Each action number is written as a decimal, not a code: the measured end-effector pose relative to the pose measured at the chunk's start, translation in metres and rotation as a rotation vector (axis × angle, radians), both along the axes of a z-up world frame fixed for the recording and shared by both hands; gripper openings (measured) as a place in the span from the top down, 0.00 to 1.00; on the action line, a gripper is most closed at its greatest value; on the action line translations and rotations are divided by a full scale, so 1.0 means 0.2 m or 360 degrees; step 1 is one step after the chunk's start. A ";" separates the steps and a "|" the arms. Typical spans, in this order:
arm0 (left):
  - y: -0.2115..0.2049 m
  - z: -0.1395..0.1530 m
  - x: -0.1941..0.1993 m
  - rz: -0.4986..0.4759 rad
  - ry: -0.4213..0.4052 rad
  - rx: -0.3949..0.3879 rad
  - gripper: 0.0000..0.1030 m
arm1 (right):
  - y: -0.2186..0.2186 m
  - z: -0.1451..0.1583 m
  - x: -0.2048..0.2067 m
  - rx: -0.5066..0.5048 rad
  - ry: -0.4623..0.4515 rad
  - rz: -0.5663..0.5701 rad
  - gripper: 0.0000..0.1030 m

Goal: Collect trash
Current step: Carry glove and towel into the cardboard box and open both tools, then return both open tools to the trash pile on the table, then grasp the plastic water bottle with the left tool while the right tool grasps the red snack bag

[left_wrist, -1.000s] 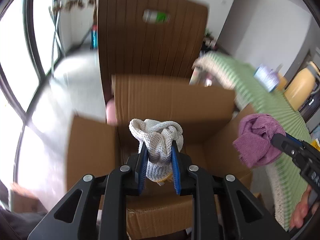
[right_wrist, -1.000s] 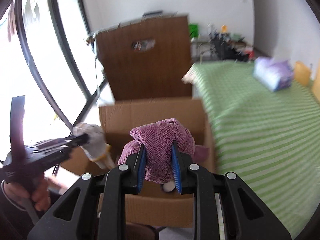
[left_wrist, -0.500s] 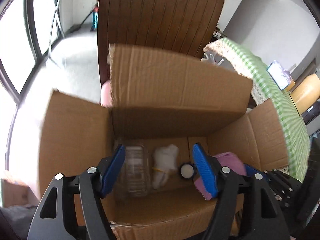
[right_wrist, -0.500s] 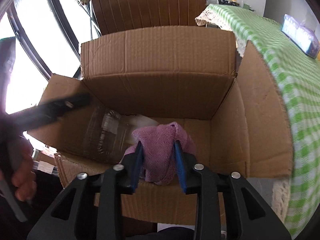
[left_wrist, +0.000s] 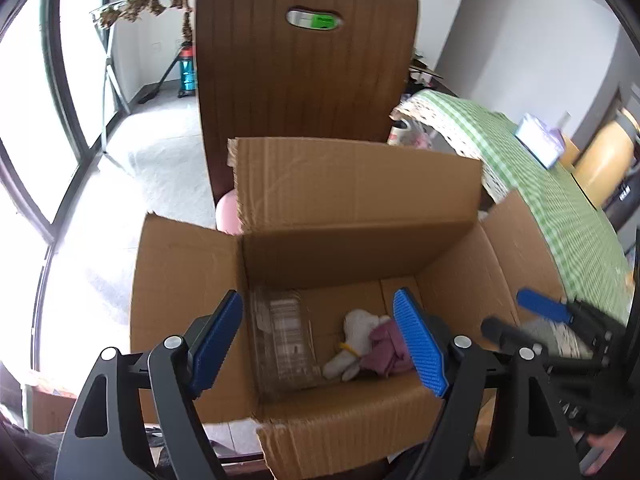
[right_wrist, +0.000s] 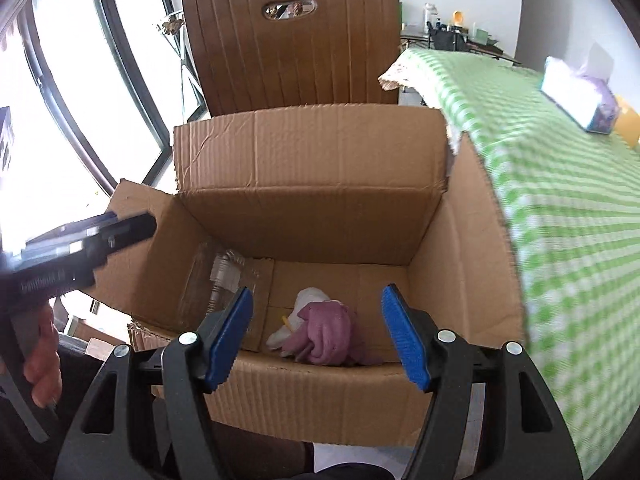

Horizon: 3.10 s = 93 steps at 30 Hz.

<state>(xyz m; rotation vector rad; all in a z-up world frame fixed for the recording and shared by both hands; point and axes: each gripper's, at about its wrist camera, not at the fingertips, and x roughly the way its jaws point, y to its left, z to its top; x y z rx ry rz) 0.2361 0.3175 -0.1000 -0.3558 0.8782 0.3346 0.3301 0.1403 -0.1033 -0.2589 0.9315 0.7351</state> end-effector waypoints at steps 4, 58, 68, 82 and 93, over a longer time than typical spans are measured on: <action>-0.04 0.02 -0.06 -0.0020 0.0006 0.0031 0.27 | -0.02 0.06 -0.03 0.0011 -0.0040 -0.0015 0.37; -2.48 0.18 0.18 -0.1632 -0.0317 0.0388 0.41 | -2.50 0.45 -1.15 0.0141 -0.0545 -0.1672 0.28; -2.42 0.31 0.21 -0.1484 -0.0382 0.0290 1.00 | -2.55 0.34 -1.15 0.0248 -0.0386 -0.1637 0.28; -2.07 0.71 0.09 -0.1244 -0.0625 0.0239 1.00 | -2.56 0.32 -0.73 0.0387 -0.0278 -0.1663 0.41; -1.99 0.69 0.11 -0.1214 -0.0592 0.0248 1.00 | -2.95 0.20 -0.49 0.0726 -0.0078 -0.1635 0.41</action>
